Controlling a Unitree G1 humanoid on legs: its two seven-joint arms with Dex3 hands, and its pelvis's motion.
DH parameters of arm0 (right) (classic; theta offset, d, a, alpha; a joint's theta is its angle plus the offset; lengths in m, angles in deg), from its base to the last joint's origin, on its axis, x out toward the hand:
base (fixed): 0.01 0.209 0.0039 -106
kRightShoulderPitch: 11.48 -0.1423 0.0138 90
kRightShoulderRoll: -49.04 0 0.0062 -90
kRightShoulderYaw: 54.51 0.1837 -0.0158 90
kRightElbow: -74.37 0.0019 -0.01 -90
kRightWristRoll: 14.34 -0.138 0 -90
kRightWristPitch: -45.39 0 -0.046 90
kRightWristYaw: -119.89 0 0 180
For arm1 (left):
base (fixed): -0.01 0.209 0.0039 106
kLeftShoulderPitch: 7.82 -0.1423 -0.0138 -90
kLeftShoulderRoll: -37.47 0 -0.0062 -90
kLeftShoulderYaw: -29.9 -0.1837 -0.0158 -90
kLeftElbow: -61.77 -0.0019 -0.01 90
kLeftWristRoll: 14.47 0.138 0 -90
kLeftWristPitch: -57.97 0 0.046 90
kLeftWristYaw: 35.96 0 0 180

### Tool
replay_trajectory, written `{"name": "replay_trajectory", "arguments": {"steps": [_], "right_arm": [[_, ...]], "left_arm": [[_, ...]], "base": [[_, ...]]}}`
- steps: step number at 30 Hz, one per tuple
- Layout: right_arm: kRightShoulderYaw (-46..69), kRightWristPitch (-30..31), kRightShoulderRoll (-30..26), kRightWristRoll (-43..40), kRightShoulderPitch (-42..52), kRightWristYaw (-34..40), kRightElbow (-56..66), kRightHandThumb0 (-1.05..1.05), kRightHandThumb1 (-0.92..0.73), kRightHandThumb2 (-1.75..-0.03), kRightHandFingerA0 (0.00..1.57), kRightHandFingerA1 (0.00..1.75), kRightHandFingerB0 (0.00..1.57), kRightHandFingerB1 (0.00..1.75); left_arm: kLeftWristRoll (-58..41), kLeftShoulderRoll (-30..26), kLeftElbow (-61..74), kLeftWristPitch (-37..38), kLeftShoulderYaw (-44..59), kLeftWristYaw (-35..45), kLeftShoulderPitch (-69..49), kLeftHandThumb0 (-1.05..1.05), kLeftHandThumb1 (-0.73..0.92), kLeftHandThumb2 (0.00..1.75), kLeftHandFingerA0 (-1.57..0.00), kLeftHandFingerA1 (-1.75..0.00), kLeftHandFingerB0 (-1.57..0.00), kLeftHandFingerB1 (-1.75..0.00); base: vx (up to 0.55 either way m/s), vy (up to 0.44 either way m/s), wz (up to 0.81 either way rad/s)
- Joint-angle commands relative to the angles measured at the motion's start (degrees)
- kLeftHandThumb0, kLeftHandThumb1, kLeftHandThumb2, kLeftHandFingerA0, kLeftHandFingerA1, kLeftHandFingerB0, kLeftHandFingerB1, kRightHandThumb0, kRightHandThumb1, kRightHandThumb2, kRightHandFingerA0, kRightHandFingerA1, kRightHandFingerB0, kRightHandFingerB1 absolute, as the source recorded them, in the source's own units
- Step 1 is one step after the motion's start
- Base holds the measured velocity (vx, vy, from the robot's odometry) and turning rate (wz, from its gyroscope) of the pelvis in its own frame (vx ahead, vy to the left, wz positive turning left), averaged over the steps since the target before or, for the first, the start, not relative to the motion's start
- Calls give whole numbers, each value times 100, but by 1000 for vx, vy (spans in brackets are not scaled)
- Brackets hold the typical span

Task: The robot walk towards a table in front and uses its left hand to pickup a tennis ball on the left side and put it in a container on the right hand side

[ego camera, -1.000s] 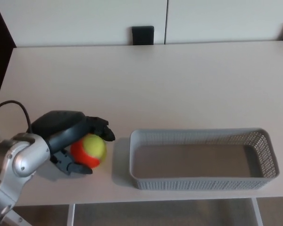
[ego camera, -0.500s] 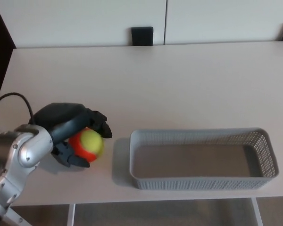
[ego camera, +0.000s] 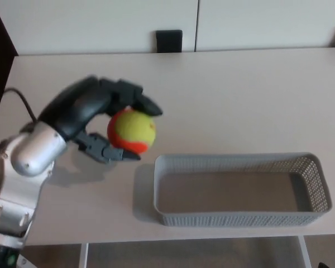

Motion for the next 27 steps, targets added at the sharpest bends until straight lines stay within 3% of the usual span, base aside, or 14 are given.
{"name": "replay_trajectory", "arguments": {"steps": [1, 10, 11, 12, 13, 14, 16, 17, 23, 24, 27], "right_arm": [[-4, 167, -56, 6, 16, 107, 57, -72, -84, -67, 6, 52, 2, 23], [6, 154, -62, -22, 27, 74, 108, -70, -87, -69, 9, 56, 3, 23], [-1, 162, -66, -7, 9, 95, 109, -74, -68, -96, 8, 56, 0, 32], [-8, 160, -72, 8, -3, 106, 105, -74, -68, -96, 8, 56, 0, 32], [-44, 141, -96, 70, -11, 146, 106, -69, -86, -70, 7, 53, 2, 20], [-56, 142, -103, 87, -23, 165, 107, -70, -87, -69, 8, 54, 3, 22], [-56, 186, -98, 73, -51, 185, 109, -71, -87, -70, 9, 56, 3, 23], [-63, 193, -108, 79, -65, 195, 102, -70, -86, -69, 7, 52, 3, 21], [-75, 201, -135, 56, -88, 162, 124, -71, -85, -69, 6, 52, 2, 21], [-75, 180, -145, 53, -96, 144, 99, -75, -67, -99, 7, 53, 0, 32], [-88, 181, -151, 67, -108, 162, 85, -76, -67, -99, 7, 53, 0, 31]], "left_arm": [[-589, 84, 871, -772, 134, 342, 220, -16, 33, 62, -147, -63, -135, -59], [-544, 279, 1512, -1069, -355, 413, 269, -24, 32, 50, -144, -62, -132, -58], [-531, 316, 1530, -1076, -452, 420, 257, -33, 28, 53, -140, -67, -129, -62], [-535, 338, 1534, -1093, -509, 424, 245, -33, 28, 53, -140, -67, -129, -62], [-472, 383, 1513, -1082, -690, 416, 188, -31, 29, 52, -140, -66, -128, -61], [-425, 407, 1497, -1077, -803, 404, 153, -21, 31, 50, -143, -62, -131, -58], [-366, 422, 1451, -1045, -952, 372, 101, -29, 29, 52, -139, -65, -128, -61], [-314, 440, 1391, -1000, -1060, 336, 61, -19, 33, 50, -141, -61, -129, -58], [-44, 449, 1051, -914, -1477, 185, -34, -19, 34, 51, -139, -62, -127, -57], [-3, 475, 916, -861, -1553, 145, -57, -30, 30, 56, -135, -70, -120, -62], [75, 483, 731, -798, -1653, 93, -71, -32, 30, 57, -135, -71, -119, -63]], "base": [[0, 0, 0], [0, 0, 0], [0, 0, 0], [0, 0, 0], [0, 0, 0], [0, 0, 0], [0, 0, 0], [0, 0, 0], [0, 0, 0], [0, 0, 0], [0, 0, 0]]}}
